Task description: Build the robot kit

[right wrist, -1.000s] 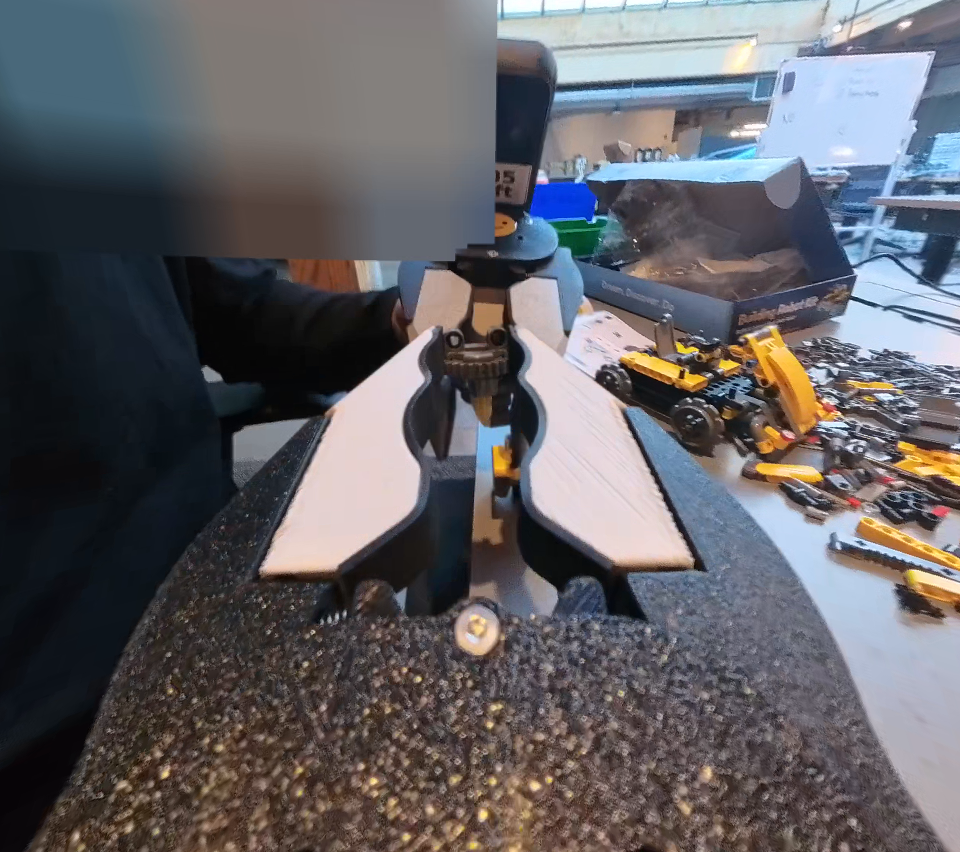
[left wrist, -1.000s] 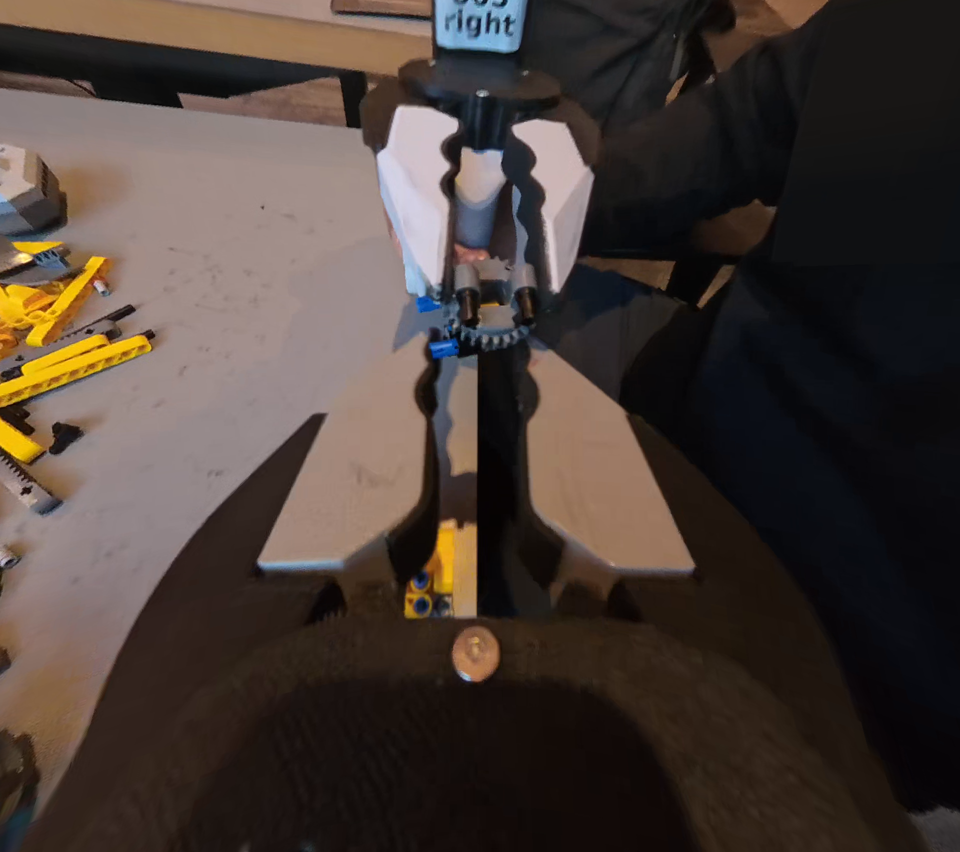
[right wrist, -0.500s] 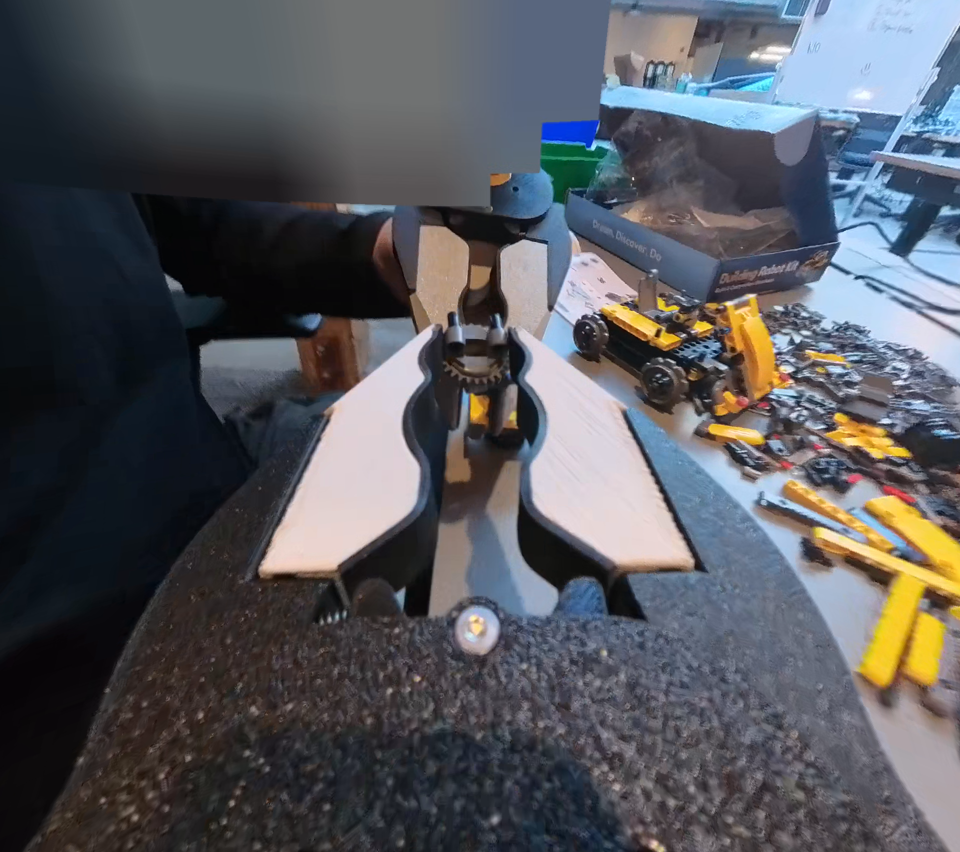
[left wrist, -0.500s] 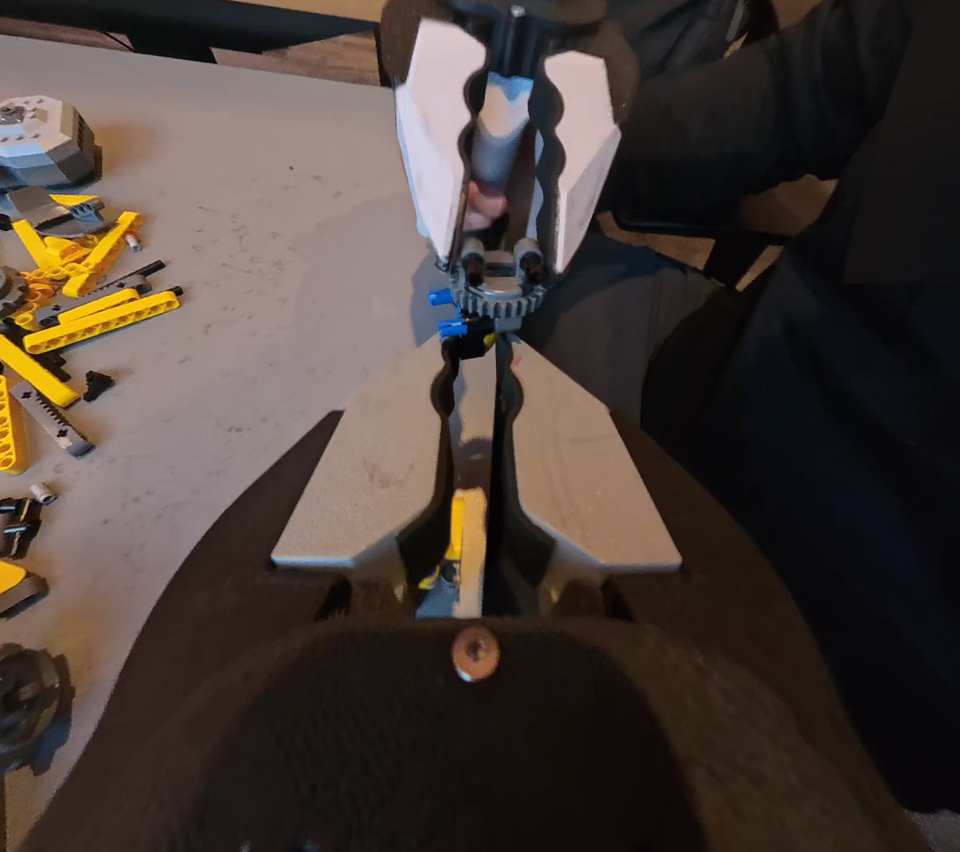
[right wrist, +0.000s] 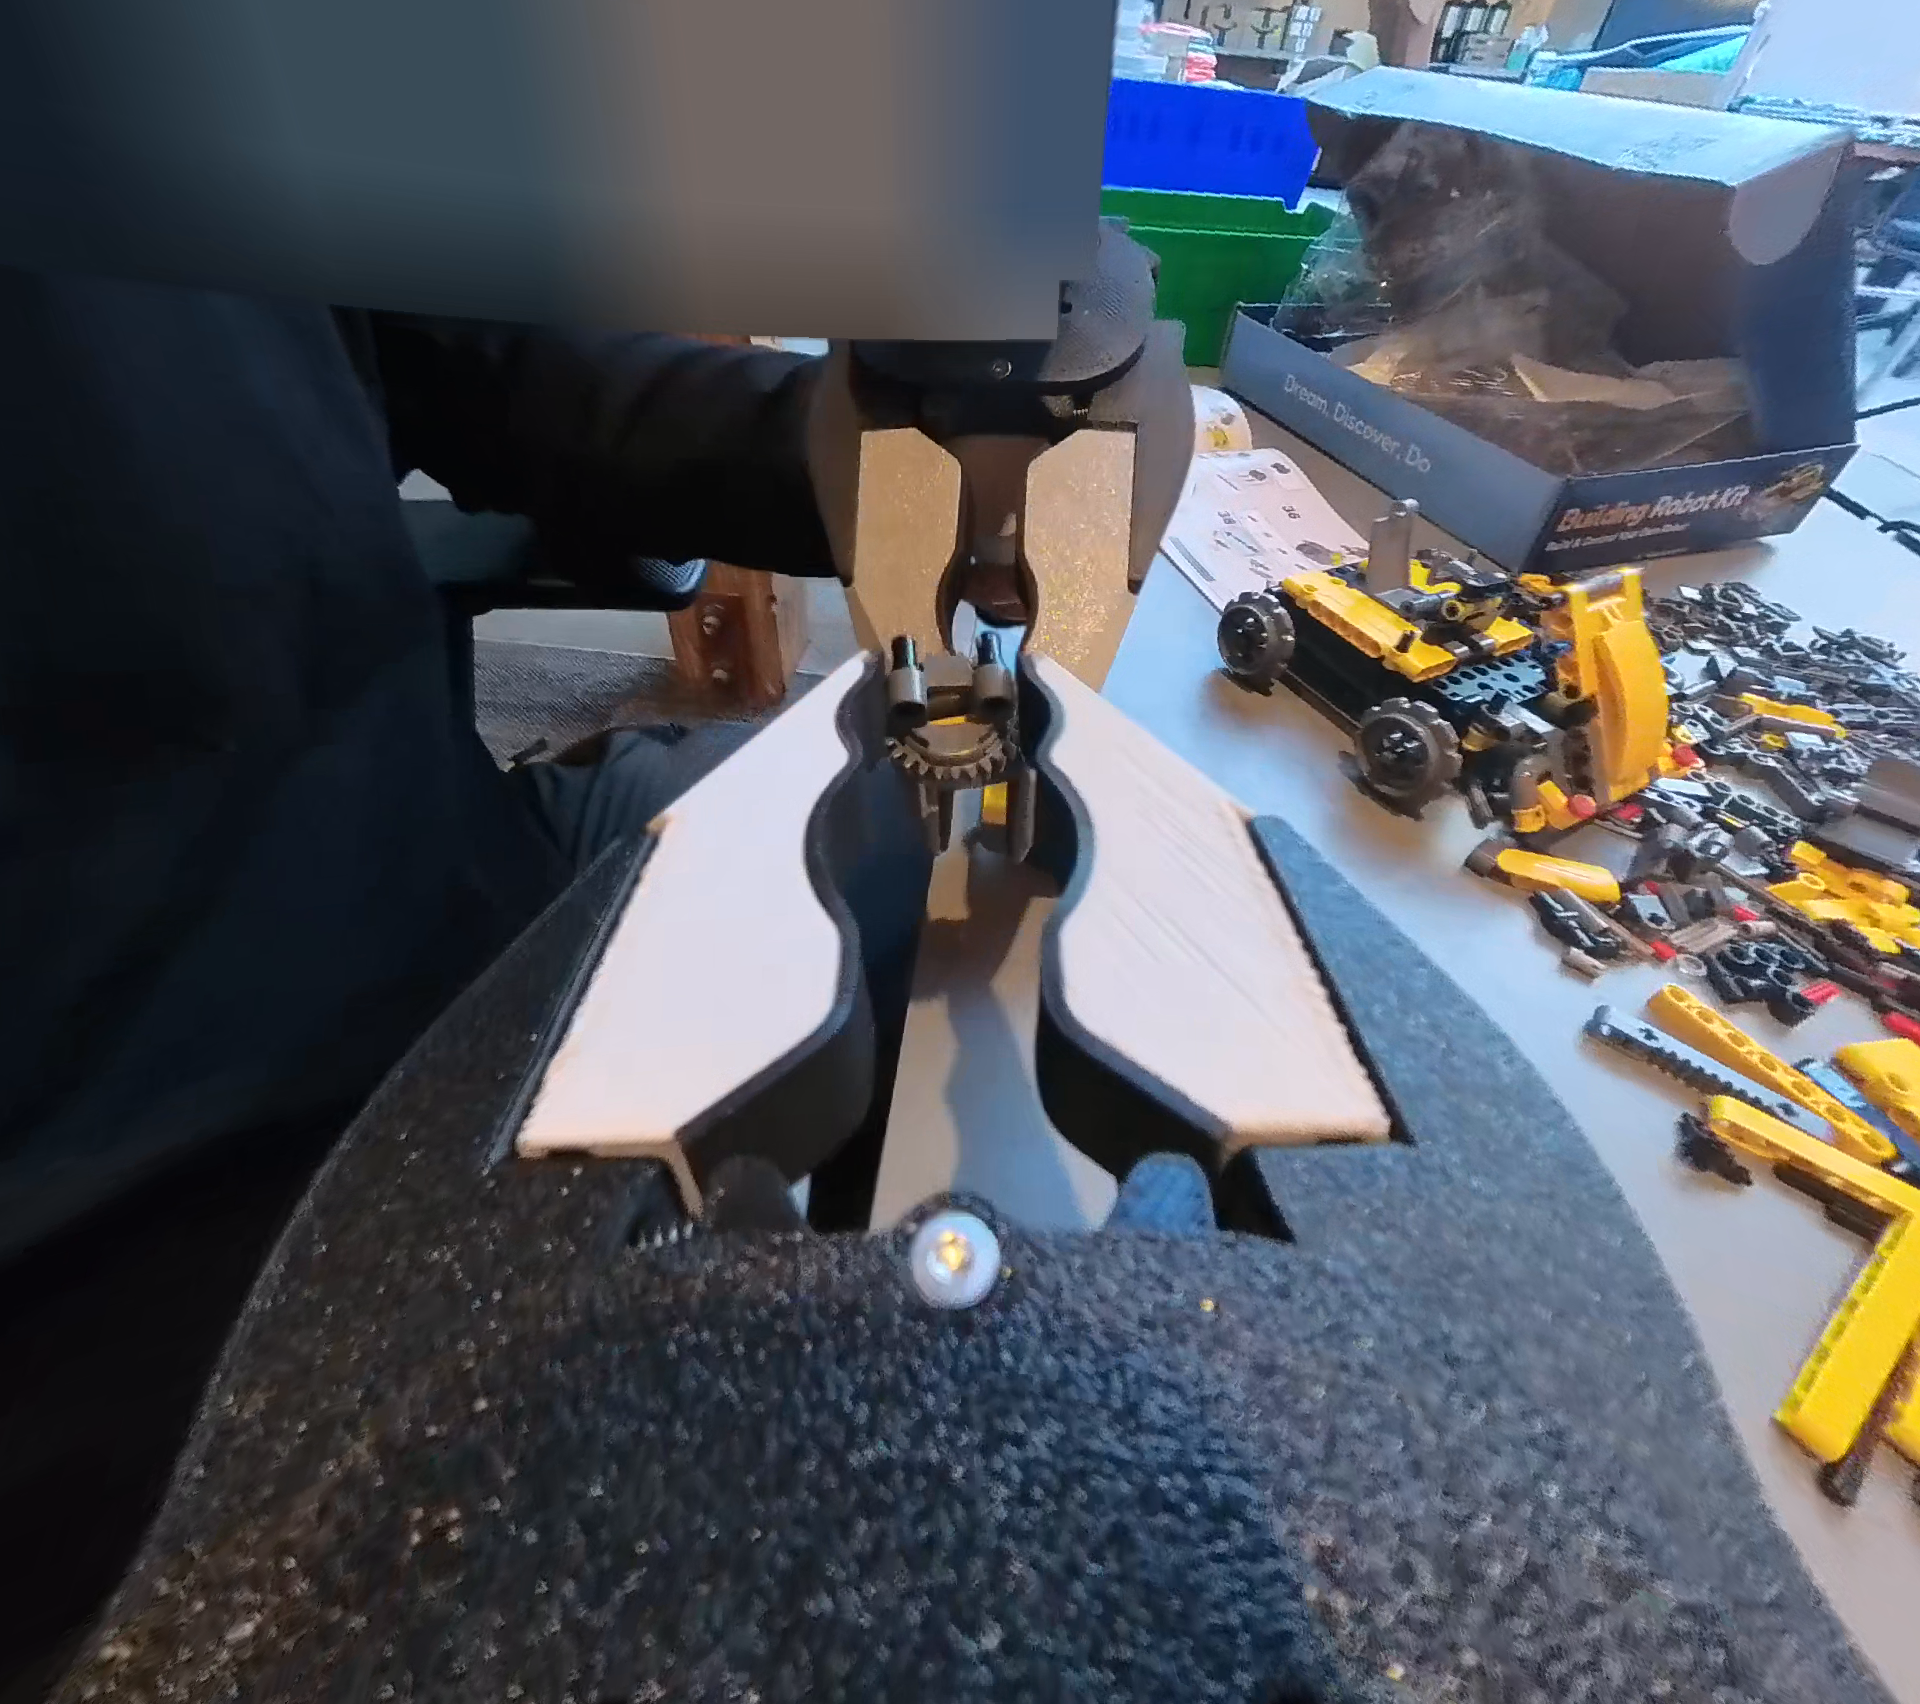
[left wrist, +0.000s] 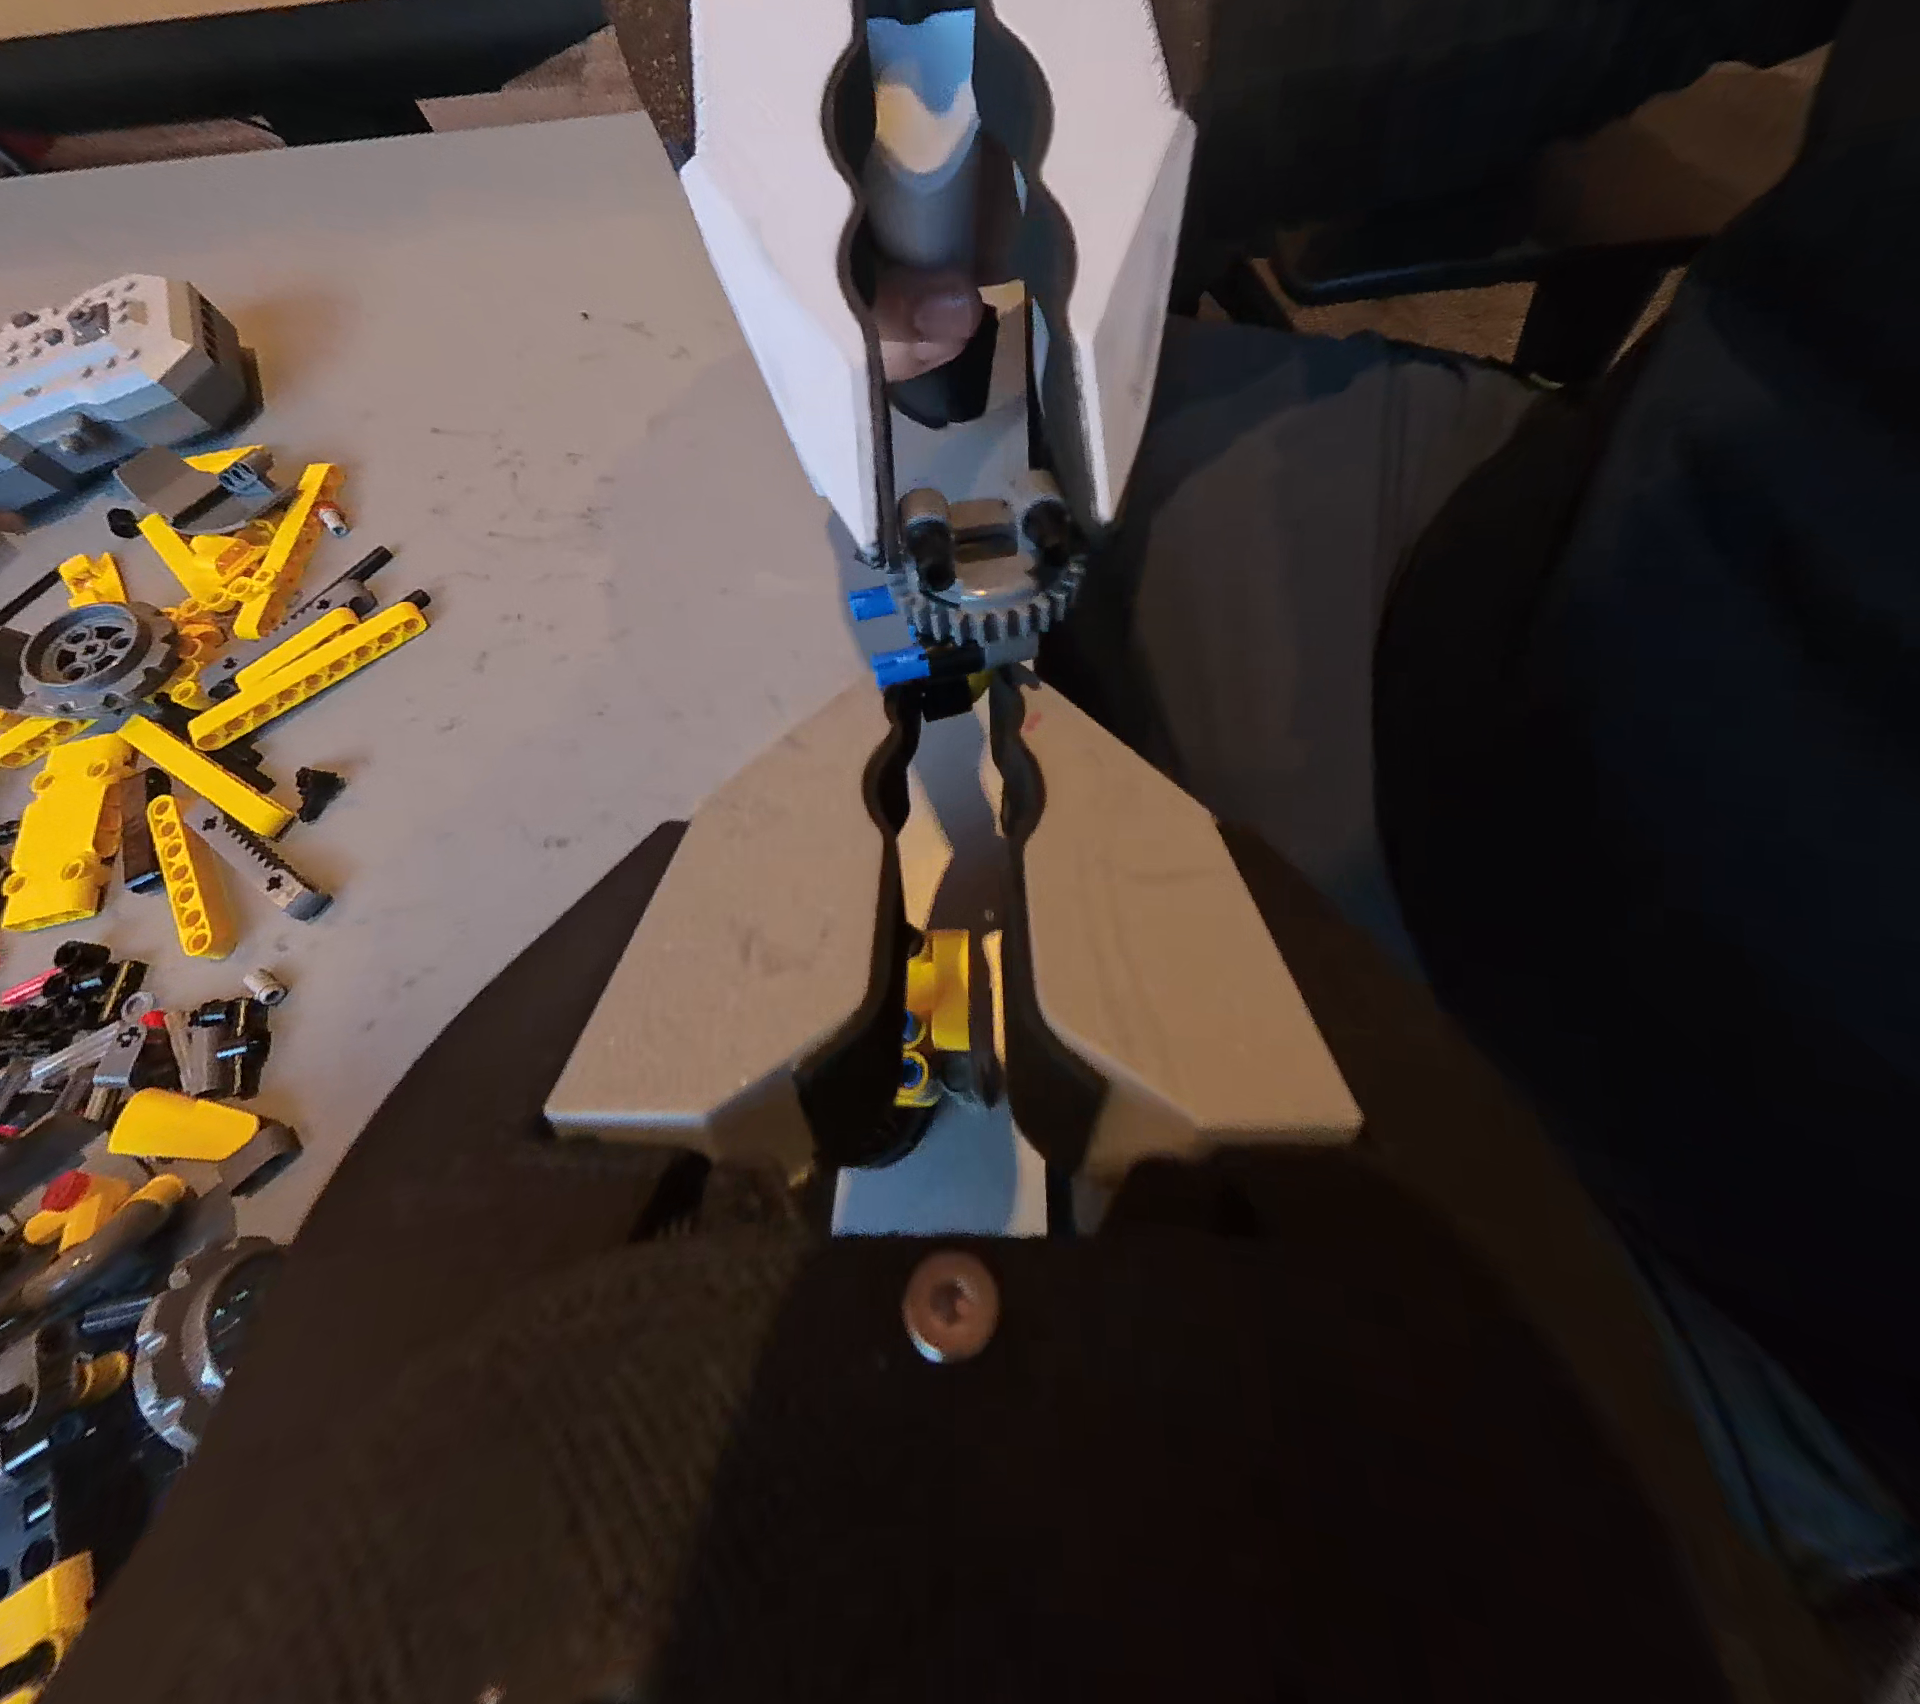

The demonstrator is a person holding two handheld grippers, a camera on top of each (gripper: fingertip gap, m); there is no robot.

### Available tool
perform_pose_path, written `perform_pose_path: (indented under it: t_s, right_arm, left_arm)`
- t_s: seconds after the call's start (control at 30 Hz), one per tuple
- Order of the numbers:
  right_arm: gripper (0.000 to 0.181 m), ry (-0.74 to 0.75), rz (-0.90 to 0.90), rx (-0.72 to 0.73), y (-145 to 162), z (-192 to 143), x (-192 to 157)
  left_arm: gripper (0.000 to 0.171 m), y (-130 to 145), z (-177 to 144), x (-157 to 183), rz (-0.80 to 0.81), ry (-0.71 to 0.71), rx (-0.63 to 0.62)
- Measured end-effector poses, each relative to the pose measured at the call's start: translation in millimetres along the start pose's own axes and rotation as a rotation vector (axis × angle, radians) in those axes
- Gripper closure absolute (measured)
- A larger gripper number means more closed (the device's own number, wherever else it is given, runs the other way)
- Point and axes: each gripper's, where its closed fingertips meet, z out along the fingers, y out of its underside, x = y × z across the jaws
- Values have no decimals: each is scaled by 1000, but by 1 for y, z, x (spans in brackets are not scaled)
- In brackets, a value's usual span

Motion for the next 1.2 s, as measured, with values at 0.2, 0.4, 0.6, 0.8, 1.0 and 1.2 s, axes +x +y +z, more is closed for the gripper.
perform_pose_path:
  t_s: [0.2, 0.4, 0.6, 0.8, 1.0, 1.2]
  right_arm:
    - [154, 6, -50, -38, 0, 1, 0]
    - [157, 26, -75, -37, -3, 1, 1]
    - [158, 48, -37, -16, -3, 2, 5]
    - [158, 103, 56, -127, 27, 3, 19]
    - [158, 115, 122, -254, 59, 17, 21]
    - [158, 151, 121, -336, 72, 24, 28]
  left_arm:
    - [161, -3, -1, 1, 11, 11, 5]
    - [160, -5, -1, -1, 1, 5, 28]
    - [159, -6, -1, -3, -67, 10, 64]
    - [79, 32, -18, -18, -309, 41, -91]
    - [79, 66, -16, -20, -289, 44, -296]
    - [103, 78, -10, -23, -185, 48, -395]
